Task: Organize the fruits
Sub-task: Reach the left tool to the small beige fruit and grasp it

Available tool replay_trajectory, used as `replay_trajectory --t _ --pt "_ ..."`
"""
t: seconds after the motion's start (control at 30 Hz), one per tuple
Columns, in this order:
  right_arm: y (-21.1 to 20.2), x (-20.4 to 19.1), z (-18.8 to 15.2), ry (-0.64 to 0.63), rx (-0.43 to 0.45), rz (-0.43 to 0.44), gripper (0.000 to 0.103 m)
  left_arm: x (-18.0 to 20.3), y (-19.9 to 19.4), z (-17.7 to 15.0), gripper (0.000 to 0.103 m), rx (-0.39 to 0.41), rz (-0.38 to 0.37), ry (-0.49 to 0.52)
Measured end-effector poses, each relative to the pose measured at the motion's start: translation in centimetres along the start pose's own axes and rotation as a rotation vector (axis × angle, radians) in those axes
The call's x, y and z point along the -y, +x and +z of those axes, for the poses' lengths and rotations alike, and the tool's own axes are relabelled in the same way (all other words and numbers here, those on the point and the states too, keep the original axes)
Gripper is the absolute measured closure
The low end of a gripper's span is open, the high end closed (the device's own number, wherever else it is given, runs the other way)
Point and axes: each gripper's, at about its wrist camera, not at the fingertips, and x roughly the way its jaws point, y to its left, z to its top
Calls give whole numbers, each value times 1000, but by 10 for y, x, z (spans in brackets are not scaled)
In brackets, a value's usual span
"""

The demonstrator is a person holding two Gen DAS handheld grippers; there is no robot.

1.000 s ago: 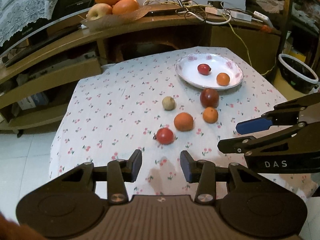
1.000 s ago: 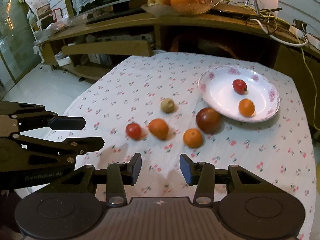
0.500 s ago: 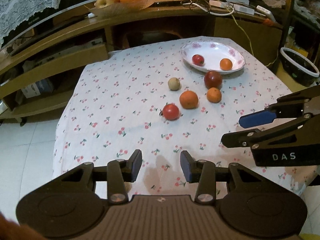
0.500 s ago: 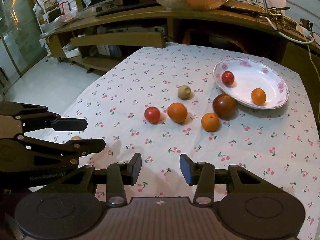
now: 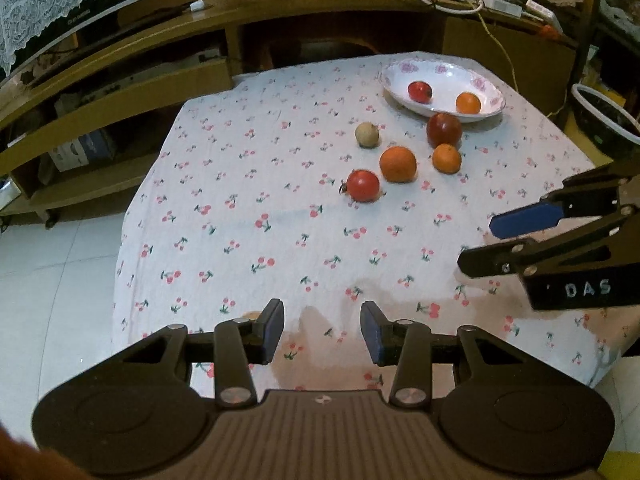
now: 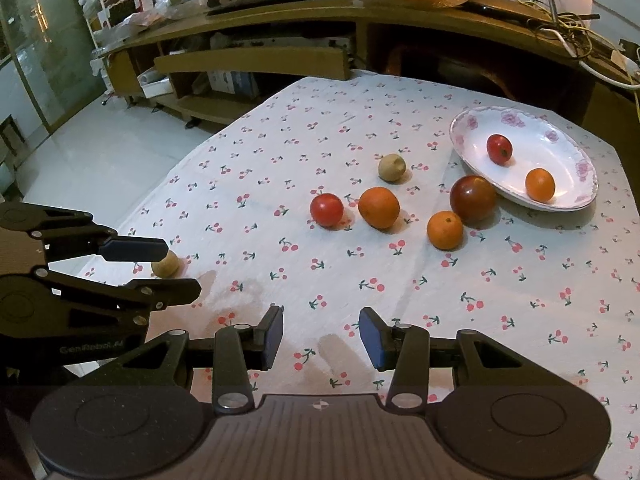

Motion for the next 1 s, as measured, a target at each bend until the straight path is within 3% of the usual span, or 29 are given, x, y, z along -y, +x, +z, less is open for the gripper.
replay_trajectory --t 0.43,1.0 --pt "7 -3 -1 -17 -23 11 59 -13 7 -5 56 -7 18 -37" --pt "17 0 0 -16 -45 9 59 -36 23 -3 53 -3 143 -78"
